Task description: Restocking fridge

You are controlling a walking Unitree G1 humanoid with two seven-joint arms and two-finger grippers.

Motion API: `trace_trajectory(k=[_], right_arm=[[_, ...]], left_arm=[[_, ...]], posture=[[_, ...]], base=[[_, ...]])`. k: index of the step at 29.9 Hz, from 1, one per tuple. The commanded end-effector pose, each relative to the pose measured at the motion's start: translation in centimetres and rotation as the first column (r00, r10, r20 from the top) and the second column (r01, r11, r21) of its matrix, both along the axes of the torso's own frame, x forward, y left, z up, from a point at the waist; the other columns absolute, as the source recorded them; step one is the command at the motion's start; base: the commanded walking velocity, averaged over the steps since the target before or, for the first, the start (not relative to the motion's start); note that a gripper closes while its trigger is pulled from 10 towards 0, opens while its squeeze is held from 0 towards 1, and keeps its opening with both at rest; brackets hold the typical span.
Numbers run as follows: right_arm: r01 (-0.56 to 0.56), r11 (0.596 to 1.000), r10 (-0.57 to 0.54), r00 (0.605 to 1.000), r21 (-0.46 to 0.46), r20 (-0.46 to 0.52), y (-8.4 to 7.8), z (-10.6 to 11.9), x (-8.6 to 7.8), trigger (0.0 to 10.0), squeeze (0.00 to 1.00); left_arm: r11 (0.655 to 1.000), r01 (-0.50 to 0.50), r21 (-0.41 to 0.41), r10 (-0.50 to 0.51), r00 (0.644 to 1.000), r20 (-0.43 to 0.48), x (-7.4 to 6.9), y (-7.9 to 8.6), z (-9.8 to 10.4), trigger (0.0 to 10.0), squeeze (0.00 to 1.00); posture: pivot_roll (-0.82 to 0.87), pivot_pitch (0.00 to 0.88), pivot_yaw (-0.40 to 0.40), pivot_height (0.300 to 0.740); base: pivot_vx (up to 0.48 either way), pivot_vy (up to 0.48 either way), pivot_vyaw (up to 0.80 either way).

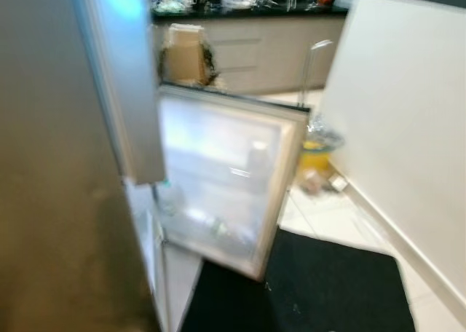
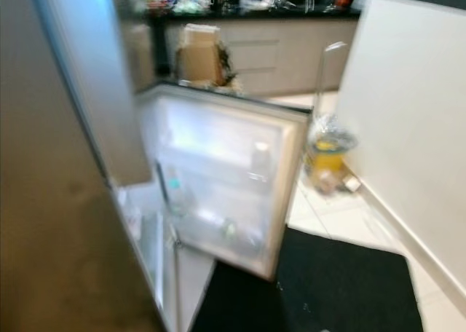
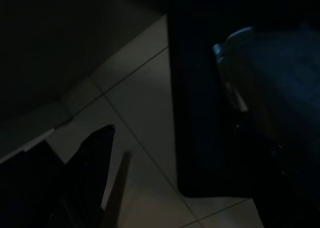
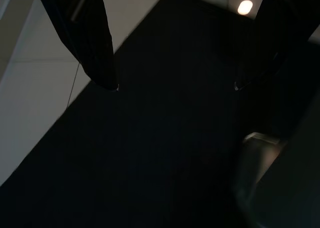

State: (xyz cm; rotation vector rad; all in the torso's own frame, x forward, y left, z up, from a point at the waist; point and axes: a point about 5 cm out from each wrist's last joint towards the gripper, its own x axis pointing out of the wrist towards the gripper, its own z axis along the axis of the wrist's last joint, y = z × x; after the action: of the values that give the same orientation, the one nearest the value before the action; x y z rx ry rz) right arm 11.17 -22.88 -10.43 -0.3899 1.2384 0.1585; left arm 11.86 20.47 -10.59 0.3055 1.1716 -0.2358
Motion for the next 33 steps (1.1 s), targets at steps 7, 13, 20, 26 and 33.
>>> trace_trajectory(k=[7,13,20,26,33], right_arm=[[0.013,1.000,-0.013,1.000,0.016,0.004,-0.4,0.3,0.7,10.0,0.00],[0.037,0.999,-0.037,0.999,0.025,0.014,-0.9,0.6,1.3,10.0,0.00],[0.046,0.998,-0.047,0.998,0.045,0.033,-1.4,1.1,2.3,10.0,0.00],[0.034,0.998,-0.034,0.999,0.047,0.014,-1.6,1.1,2.2,10.0,0.00],[0.040,0.997,-0.039,0.999,0.066,-0.003,-1.4,0.9,1.7,10.0,0.00]], left_arm=[[1.000,0.014,-0.017,-0.014,1.000,0.002,0.6,-0.7,0.1,10.0,0.00],[1.000,-0.008,-0.027,0.009,1.000,0.030,1.8,-1.2,0.3,10.0,0.00],[0.999,-0.022,-0.040,0.024,0.999,0.046,2.4,-2.0,0.5,10.0,0.00],[0.998,-0.020,-0.057,0.023,0.999,0.048,2.5,-2.9,0.4,10.0,0.00],[0.999,-0.028,-0.047,0.029,0.999,0.027,1.7,-2.4,0.1,10.0,0.00]], posture=[[-0.05,0.000,-0.004,0.740],[-0.05,0.000,-0.010,0.740],[-0.07,0.000,-0.019,0.740],[-0.07,0.000,-0.021,0.740],[-0.07,0.000,-0.005,0.740]], base=[[0.000,-0.480,0.00],[0.000,-0.372,0.21],[0.000,0.000,0.78],[0.000,0.000,0.78],[0.000,0.000,0.78]])
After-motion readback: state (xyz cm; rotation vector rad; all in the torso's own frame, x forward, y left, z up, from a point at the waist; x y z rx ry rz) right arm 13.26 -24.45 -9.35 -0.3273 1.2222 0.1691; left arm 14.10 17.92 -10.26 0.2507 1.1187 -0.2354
